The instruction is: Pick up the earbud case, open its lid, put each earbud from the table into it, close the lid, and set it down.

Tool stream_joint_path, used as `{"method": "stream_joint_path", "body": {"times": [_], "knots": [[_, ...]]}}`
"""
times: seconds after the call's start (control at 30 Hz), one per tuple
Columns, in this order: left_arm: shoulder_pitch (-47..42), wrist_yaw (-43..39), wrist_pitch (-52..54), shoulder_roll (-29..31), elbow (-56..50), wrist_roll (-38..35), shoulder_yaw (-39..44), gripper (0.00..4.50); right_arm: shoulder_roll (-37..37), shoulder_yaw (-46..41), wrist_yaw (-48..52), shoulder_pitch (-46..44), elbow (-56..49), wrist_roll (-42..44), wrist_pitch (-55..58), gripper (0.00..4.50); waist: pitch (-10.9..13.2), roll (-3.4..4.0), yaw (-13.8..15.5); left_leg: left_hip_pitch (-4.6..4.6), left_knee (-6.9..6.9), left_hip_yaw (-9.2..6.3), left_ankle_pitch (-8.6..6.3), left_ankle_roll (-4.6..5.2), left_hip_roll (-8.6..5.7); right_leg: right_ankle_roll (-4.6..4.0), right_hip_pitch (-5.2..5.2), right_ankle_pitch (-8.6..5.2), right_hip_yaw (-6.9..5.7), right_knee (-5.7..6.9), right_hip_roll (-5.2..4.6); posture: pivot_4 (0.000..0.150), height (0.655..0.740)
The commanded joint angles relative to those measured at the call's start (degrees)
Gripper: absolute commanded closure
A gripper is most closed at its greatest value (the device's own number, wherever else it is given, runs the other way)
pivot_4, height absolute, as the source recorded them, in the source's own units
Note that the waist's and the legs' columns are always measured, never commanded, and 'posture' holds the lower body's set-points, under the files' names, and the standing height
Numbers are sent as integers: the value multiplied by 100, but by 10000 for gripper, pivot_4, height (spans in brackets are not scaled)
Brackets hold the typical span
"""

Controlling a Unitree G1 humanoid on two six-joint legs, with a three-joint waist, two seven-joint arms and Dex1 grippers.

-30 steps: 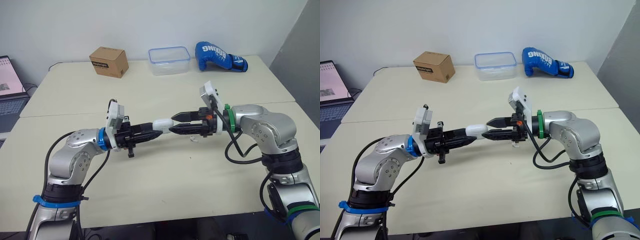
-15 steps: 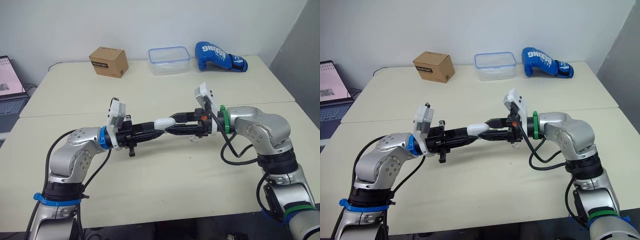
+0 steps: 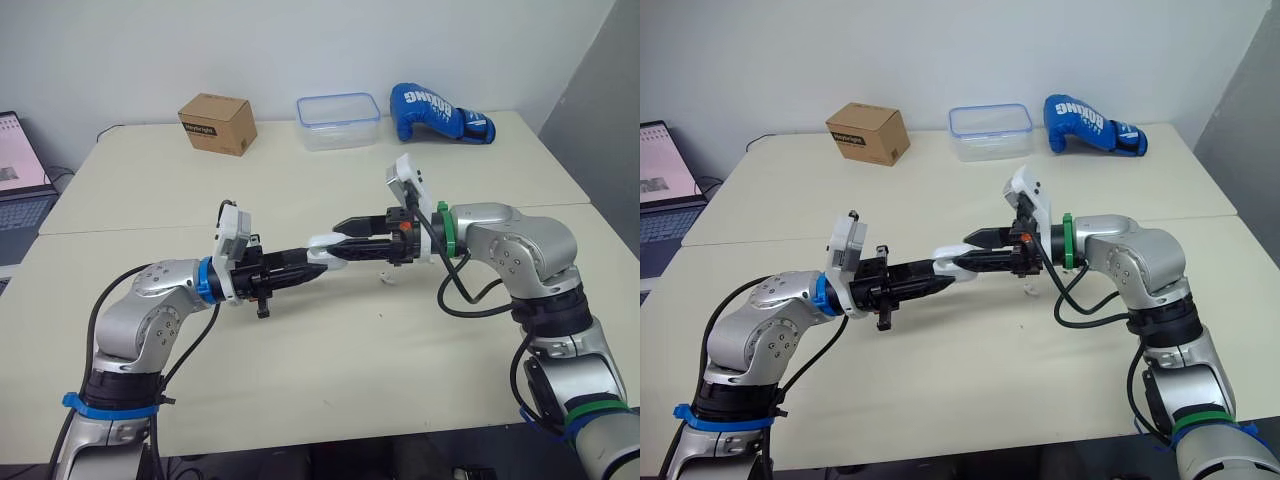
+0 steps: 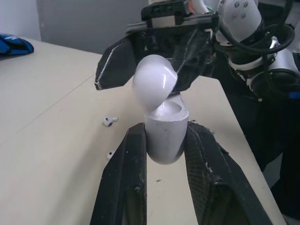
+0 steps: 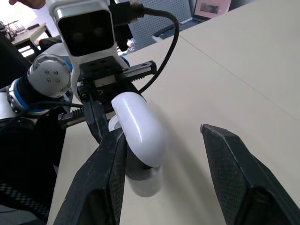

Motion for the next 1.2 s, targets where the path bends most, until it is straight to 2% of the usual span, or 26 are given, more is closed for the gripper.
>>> {"method": "stream_joint_path", "body": {"times": [0.03, 0.33, 0.5, 0.6, 0.7, 0.9, 1.03, 1.2], "knots": [[-4, -3, -30, 24, -282, -170, 44, 37438, -2, -124, 4, -170, -16, 10, -140, 19944, 0, 0, -2, 0, 0, 0, 0, 0, 0, 0, 0, 0, 0, 0, 0, 1500, 7307], [43, 20, -106, 50, -240, -122, 83, 37438, -167, -173, 326, -316, -81, 304, 123, 19944, 0, 0, -3, 0, -1, 1, 0, 0, 0, 0, 0, 0, 0, -1, 0, 1500, 7307], [135, 82, -202, 187, -99, -115, 372, 37438, -534, -456, 607, -651, 32, 617, 348, 19944, 0, 1, -5, 0, -2, 1, 0, 0, 0, 0, -1, 0, 1, -2, 0, 1500, 7307], [189, 73, -340, 290, 80, -68, 531, 37438, -854, -381, 688, -834, 306, 371, 246, 19944, 0, 0, 5, 0, -2, 0, 0, 0, 0, 0, -1, 0, -2, -2, 0, 1500, 7307], [196, 48, -435, 326, 157, -36, 530, 37438, -1276, 97, 826, -1033, 488, -82, 228, 19944, 0, 0, 13, 0, -2, 2, -1, 1, -1, 0, 1, 0, -1, -5, 0, 1500, 7307], [3, 22, -590, 290, 355, 15, 463, 37438, -1885, 1911, 1262, -1598, 994, -1840, -486, 19944, 0, 1, -17, 0, -6, 10, -1, 1, 2, 0, -8, 0, 3, -2, 1, 1500, 7307], [-78, -28, -781, 244, 530, 134, 372, 37438, -1778, 2770, 1506, -1855, 1064, -2571, -392, 19944, 1, 0, -21, -1, -7, 15, -1, 0, 1, 0, -10, 0, 6, -4, 0, 1500, 7307], [-144, -84, -889, 195, 622, 162, 306, 37438, -1451, 3225, 1583, -1964, 1097, -2951, 61, 19944, 0, 0, -18, -6, -6, 10, -1, -1, 2, 0, -15, 0, 5, -4, -1, 1500, 7307]]}}
